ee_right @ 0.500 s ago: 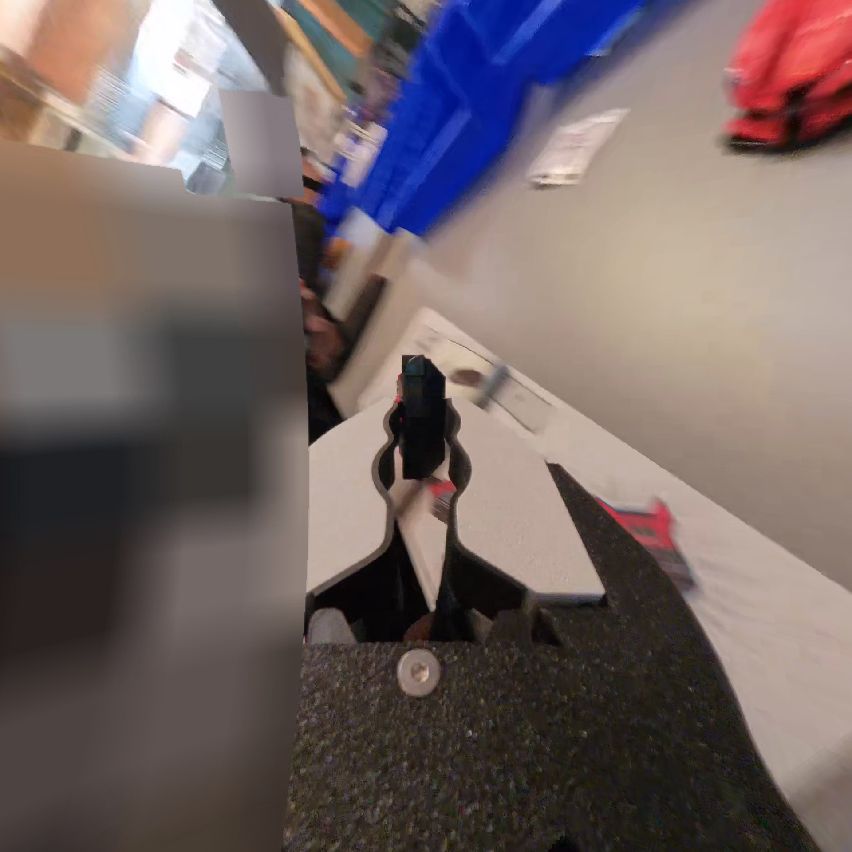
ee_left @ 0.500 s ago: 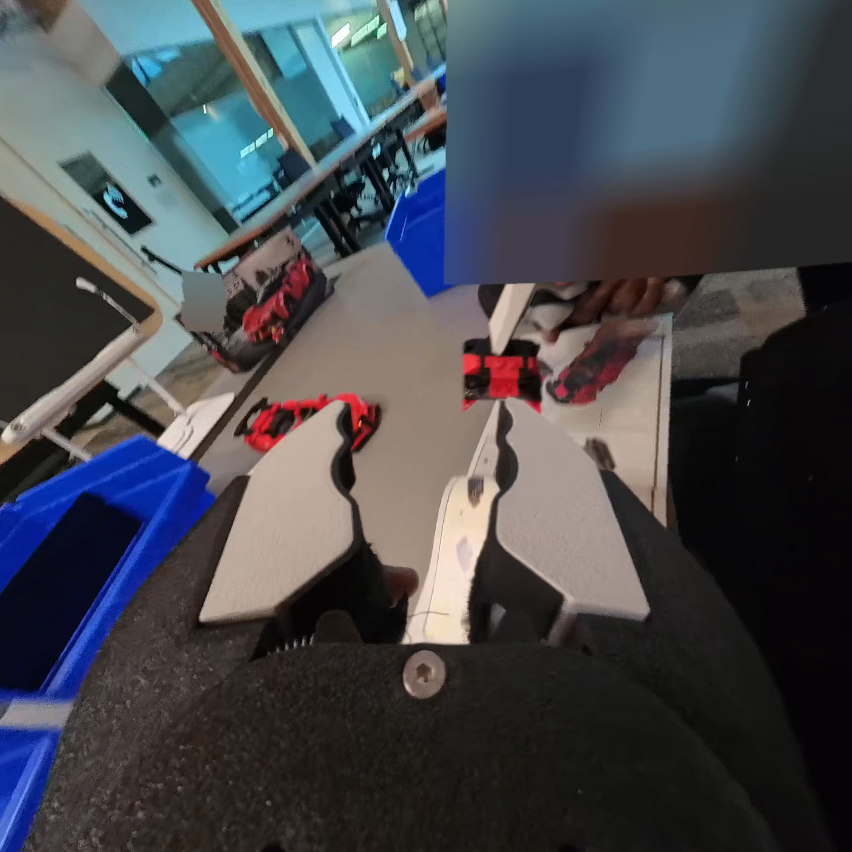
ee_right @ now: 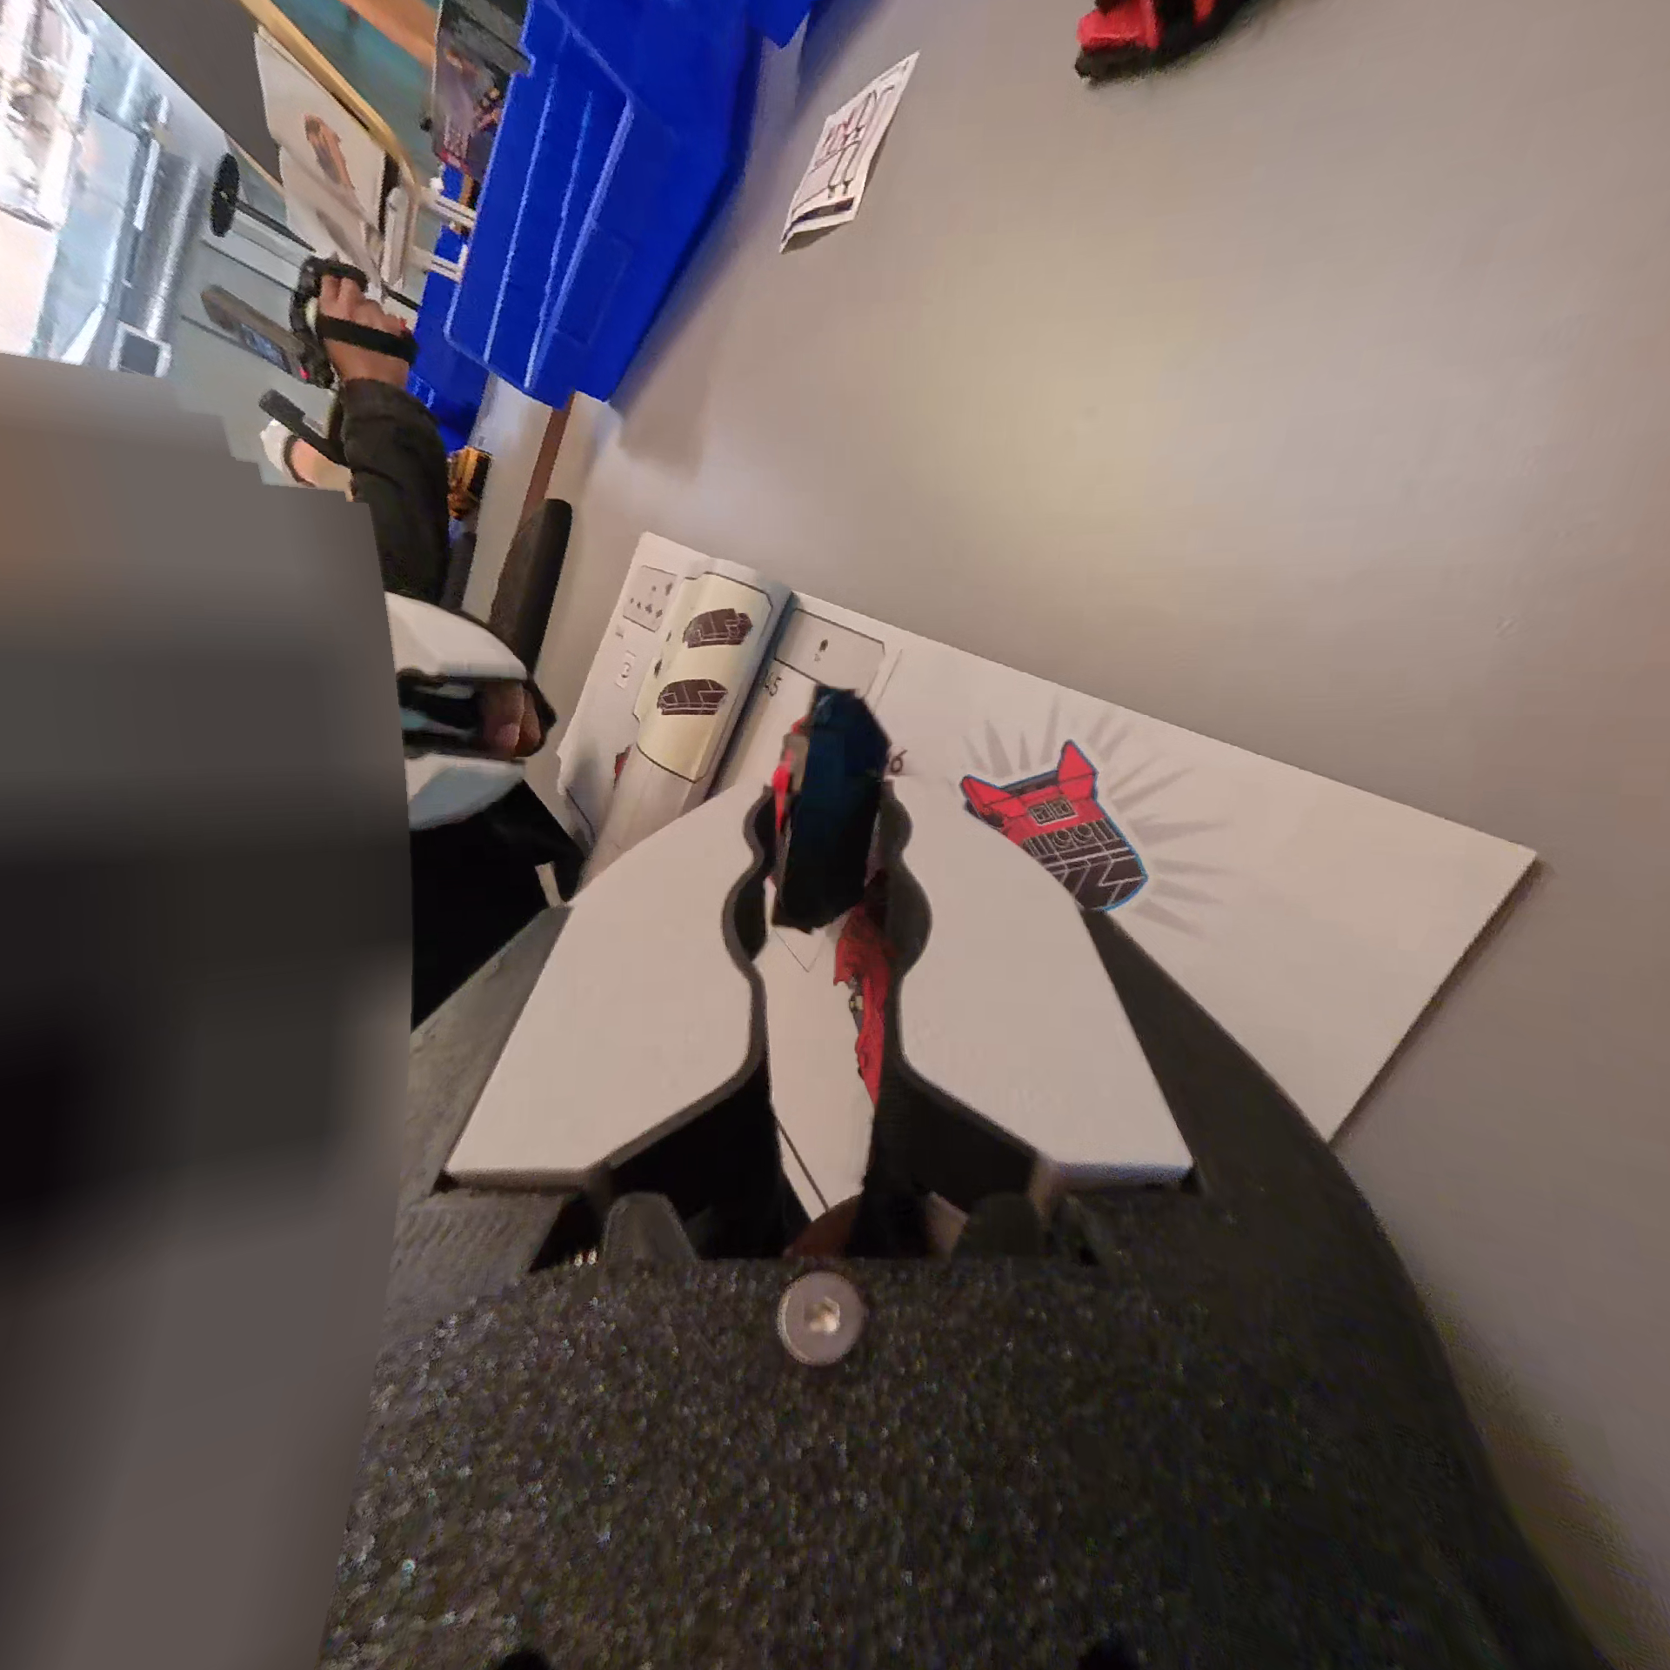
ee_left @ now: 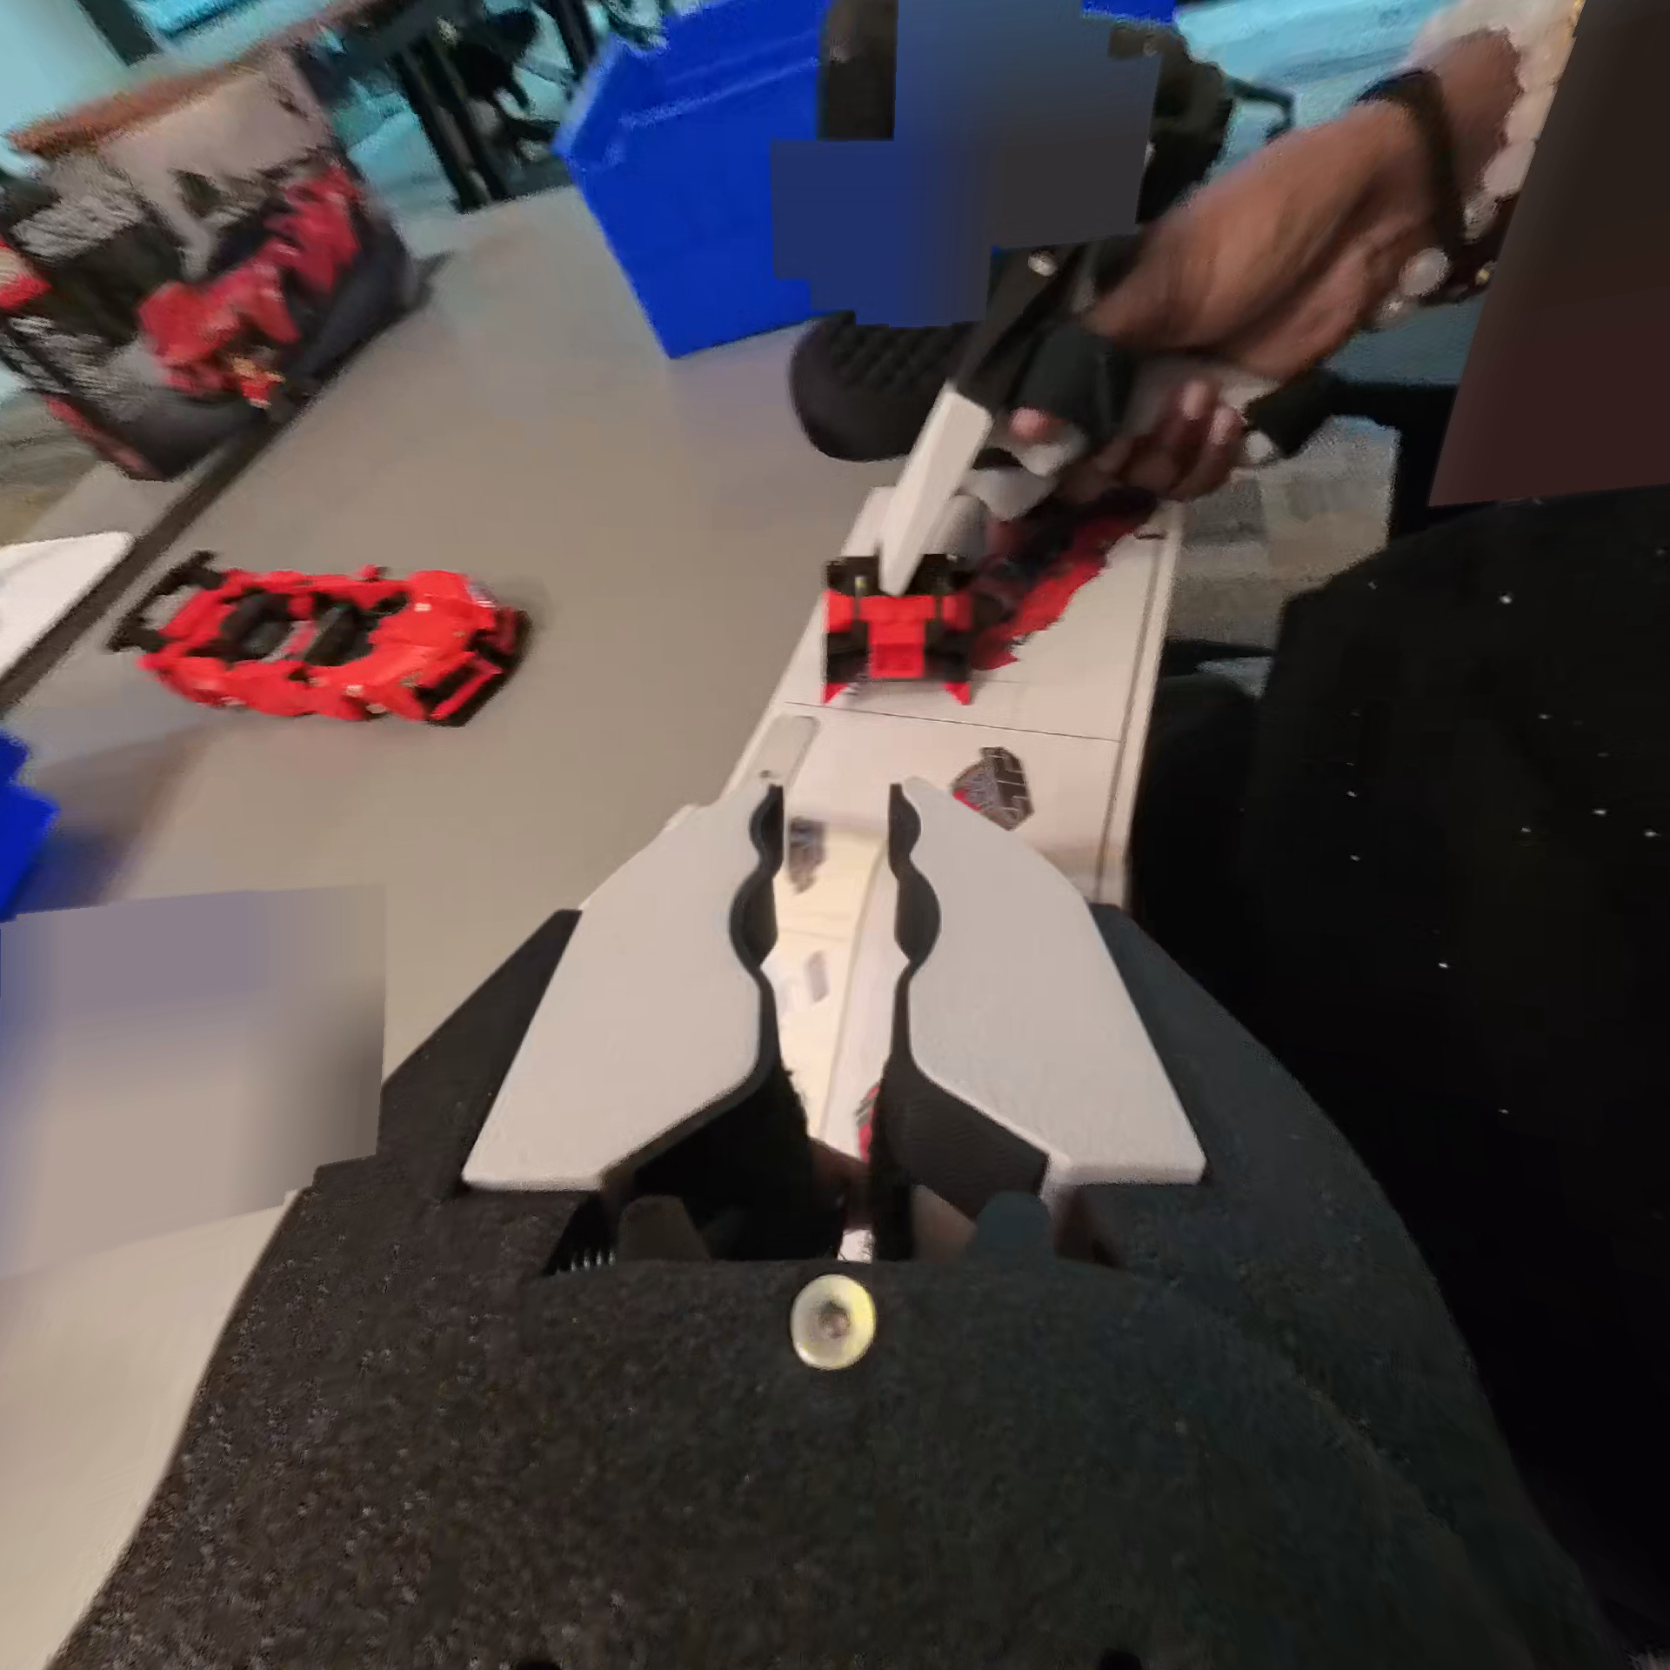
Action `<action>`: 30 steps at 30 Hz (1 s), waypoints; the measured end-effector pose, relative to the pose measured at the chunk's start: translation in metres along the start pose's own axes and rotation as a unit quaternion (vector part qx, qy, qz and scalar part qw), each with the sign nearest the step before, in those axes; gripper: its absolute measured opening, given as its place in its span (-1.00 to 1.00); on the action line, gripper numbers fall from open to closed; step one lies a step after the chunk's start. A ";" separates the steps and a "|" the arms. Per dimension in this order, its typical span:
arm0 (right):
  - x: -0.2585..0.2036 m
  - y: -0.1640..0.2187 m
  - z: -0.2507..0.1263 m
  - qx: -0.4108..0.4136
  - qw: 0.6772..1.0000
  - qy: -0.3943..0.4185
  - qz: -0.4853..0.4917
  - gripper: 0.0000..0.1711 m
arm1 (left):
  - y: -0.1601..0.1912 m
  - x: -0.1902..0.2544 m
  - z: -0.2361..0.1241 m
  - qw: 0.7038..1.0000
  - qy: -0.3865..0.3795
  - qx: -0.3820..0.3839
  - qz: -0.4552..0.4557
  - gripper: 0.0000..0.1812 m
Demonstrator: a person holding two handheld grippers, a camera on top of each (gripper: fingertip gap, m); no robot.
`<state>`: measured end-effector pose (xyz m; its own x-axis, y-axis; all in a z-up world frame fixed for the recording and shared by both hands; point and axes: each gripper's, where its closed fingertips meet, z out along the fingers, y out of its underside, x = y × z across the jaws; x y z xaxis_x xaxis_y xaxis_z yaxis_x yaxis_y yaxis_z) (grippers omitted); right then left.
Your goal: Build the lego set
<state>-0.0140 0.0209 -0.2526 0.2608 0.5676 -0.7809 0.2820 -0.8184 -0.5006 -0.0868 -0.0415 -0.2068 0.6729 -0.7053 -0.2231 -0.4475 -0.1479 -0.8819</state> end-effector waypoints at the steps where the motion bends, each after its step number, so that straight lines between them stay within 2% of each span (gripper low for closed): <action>1: 0.002 0.001 0.000 -0.004 1.000 0.008 -0.007 -0.66 | 0.001 0.008 0.007 1.000 0.011 -0.014 0.008 -0.75; 3: 0.004 0.002 -0.003 -0.009 0.999 0.026 -0.025 -0.51 | 0.004 0.019 0.017 0.998 0.024 -0.042 0.031 -0.75; 6: 0.005 0.000 -0.014 -0.010 0.996 0.052 -0.078 -0.50 | 0.004 0.026 0.024 0.998 0.032 -0.048 0.024 -0.77; 9: -0.005 -0.005 -0.026 -0.029 0.983 0.047 -0.177 -0.57 | 0.014 0.024 0.027 0.997 0.028 -0.071 0.010 -0.80; 11: -0.008 -0.002 -0.035 -0.083 0.961 0.047 -0.261 -0.64 | 0.018 0.023 0.027 0.997 0.025 -0.078 0.006 -0.81; 13: -0.002 -0.004 -0.044 -0.141 0.922 0.082 -0.351 -0.68 | 0.019 0.025 0.028 0.996 0.031 -0.080 -0.001 -0.82; 16: -0.001 -0.023 -0.056 -0.159 0.870 0.118 -0.451 -0.91 | 0.028 0.020 0.028 0.995 0.020 -0.100 -0.010 -0.84; 17: -0.003 -0.030 -0.061 -0.158 0.862 0.121 -0.467 -1.00 | 0.030 0.018 0.028 0.995 0.018 -0.101 -0.016 -0.86; 19: -0.012 -0.042 -0.076 -0.152 0.858 0.116 -0.476 -1.00 | 0.032 0.016 0.025 0.995 0.021 -0.094 -0.038 -0.93; 22: -0.028 -0.072 -0.120 -0.090 0.860 0.137 -0.483 -1.00 | 0.026 0.004 0.017 0.994 0.025 -0.065 -0.087 -1.00; 23: -0.030 -0.084 -0.142 -0.068 0.861 0.155 -0.480 -0.94 | 0.021 -0.003 0.014 0.993 0.021 -0.045 -0.104 -1.00; 24: -0.030 -0.096 -0.168 -0.049 0.861 0.180 -0.473 -0.79 | 0.015 -0.011 0.011 0.992 0.016 -0.023 -0.119 -1.00; 26: -0.026 -0.113 -0.225 -0.029 0.859 0.224 -0.459 -0.72 | 0.003 -0.033 0.005 0.990 -0.004 0.018 -0.140 -1.00; 27: -0.021 -0.121 -0.254 -0.022 0.856 0.245 -0.454 -0.91 | -0.002 -0.046 0.004 0.989 -0.021 0.033 -0.144 -1.00; 28: -0.014 -0.129 -0.281 -0.010 0.851 0.267 -0.453 -1.00 | -0.007 -0.059 0.003 0.988 -0.038 0.046 -0.145 -0.95; 30: 0.004 -0.139 -0.325 0.001 0.844 0.300 -0.444 -1.00 | -0.016 -0.084 0.007 0.985 -0.065 0.060 -0.146 -0.73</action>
<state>0.2475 0.1664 -0.0647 0.3683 0.9001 0.2326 0.6103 -0.0454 -0.7909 -0.1319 0.0248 -0.1773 0.8354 -0.5496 0.0029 -0.1563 -0.2427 -0.9574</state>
